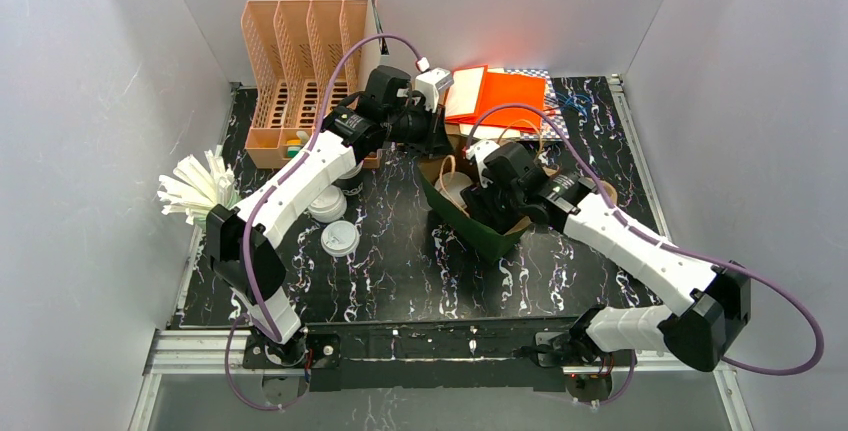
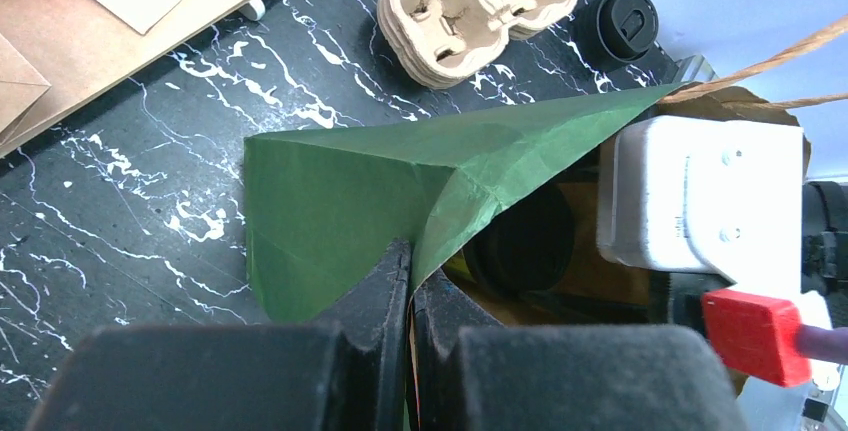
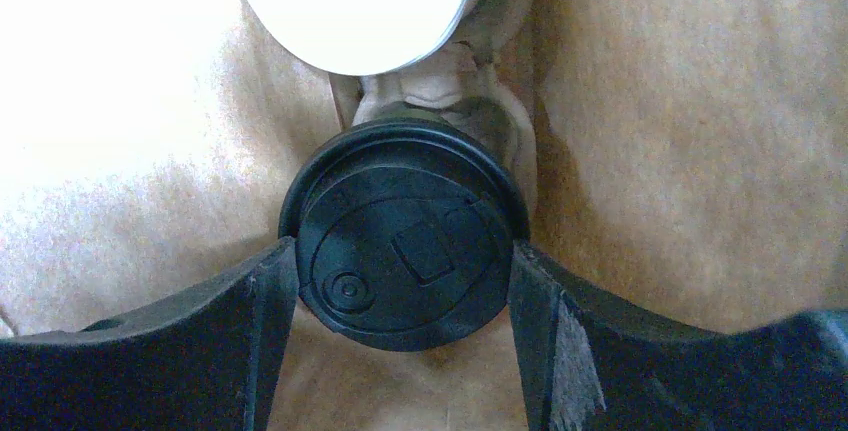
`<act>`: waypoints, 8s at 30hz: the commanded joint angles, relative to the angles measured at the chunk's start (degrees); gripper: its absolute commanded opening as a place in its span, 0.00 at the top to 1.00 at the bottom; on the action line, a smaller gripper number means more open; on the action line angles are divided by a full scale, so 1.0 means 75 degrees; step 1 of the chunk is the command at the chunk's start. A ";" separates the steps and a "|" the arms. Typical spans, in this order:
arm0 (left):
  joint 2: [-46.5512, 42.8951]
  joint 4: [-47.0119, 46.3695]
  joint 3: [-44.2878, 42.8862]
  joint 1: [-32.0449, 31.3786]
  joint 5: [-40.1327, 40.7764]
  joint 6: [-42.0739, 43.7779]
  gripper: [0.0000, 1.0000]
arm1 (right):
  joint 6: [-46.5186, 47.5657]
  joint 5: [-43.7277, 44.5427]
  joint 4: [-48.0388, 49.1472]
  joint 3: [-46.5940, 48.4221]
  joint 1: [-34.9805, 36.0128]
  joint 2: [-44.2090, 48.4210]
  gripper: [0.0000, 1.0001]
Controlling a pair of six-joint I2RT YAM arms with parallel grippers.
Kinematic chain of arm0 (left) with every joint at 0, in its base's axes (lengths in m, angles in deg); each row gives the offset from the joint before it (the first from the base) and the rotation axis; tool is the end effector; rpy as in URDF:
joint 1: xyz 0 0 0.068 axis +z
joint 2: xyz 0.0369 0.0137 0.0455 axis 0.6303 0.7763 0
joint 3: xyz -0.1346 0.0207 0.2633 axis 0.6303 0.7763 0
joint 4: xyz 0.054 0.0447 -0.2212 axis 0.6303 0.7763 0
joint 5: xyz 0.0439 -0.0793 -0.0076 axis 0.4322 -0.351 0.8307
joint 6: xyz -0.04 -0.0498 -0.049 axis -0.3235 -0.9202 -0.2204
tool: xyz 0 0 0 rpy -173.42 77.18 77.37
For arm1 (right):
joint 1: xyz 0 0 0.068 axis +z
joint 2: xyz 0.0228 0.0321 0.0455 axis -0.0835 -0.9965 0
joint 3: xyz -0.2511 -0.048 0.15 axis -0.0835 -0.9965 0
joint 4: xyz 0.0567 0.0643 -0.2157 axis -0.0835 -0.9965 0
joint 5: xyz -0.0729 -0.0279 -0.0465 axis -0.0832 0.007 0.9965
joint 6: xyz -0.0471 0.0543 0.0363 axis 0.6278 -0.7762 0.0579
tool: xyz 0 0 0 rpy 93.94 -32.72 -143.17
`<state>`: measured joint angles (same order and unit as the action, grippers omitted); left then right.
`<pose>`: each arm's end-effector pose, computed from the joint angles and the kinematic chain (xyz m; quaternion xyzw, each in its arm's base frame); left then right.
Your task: Pack the takeout coffee
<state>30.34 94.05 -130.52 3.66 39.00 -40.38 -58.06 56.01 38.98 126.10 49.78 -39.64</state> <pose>0.2966 -0.2506 0.3896 0.3017 0.7841 -0.3836 0.3834 0.1758 0.1588 0.3150 -0.2975 0.8874 0.0695 0.3451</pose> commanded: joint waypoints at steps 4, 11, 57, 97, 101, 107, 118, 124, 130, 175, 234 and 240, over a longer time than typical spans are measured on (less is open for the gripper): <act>-0.0257 -0.0084 -0.0033 -0.0011 -0.0431 -0.0210 1.00 | -0.0119 -0.0220 -0.0610 0.0543 -0.0051 -0.0340 0.79; -0.0206 -0.0165 -0.0053 0.0011 -0.0504 -0.0284 1.00 | -0.0086 -0.0142 -0.0579 0.0487 -0.0075 -0.0531 0.79; -0.0124 -0.0333 -0.0985 0.0082 0.0400 -0.0028 1.00 | 0.0358 -0.0567 -0.0301 0.0238 -0.0433 -0.0022 0.82; -0.0656 -0.0359 -0.0365 0.0082 -0.0179 0.0419 1.00 | 0.0550 0.2113 0.1090 -0.0328 -0.0411 0.0492 0.78; -0.0785 -0.0355 -0.0203 0.0082 -0.0162 0.0431 1.00 | 0.0551 0.2147 0.0941 -0.0331 -0.0409 0.0475 0.79; -0.0820 -0.0364 -0.0222 0.0082 -0.0203 0.0320 1.00 | 0.0404 0.2119 0.0687 -0.0177 -0.0409 0.0370 0.79; -0.0844 -0.0327 -0.0188 0.0083 -0.0217 -0.0146 1.00 | 0.0397 0.0775 0.0513 -0.0023 -0.0409 0.0244 0.78; -0.0600 -0.0030 -0.0291 0.0082 -0.0549 -0.0783 1.00 | 0.0073 -0.0056 -0.0785 0.0628 -0.0409 -0.0476 0.79; -0.0590 -0.0013 0.0051 0.0082 -0.0312 -0.1227 1.00 | 0.0091 -0.0485 -0.1406 0.0955 -0.0409 -0.0841 0.81; -0.0084 0.0448 -0.0513 0.0328 0.0975 -0.1210 1.00 | 0.0284 -0.0529 -0.0331 -0.0165 -0.0412 -0.2301 0.85; -0.1245 -0.0818 0.0507 -0.0642 0.1744 -0.0144 1.00 | -0.0575 -0.0435 -0.0578 0.0983 -0.0413 0.0391 0.08; -0.1993 -0.1488 0.1292 -0.0842 0.1749 0.0163 1.00 | -0.0824 -0.0486 -0.0307 0.0012 -0.0419 0.1029 0.07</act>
<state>21.25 88.54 -124.05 -2.18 52.52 -41.85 -61.27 51.57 33.77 129.57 46.83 -34.99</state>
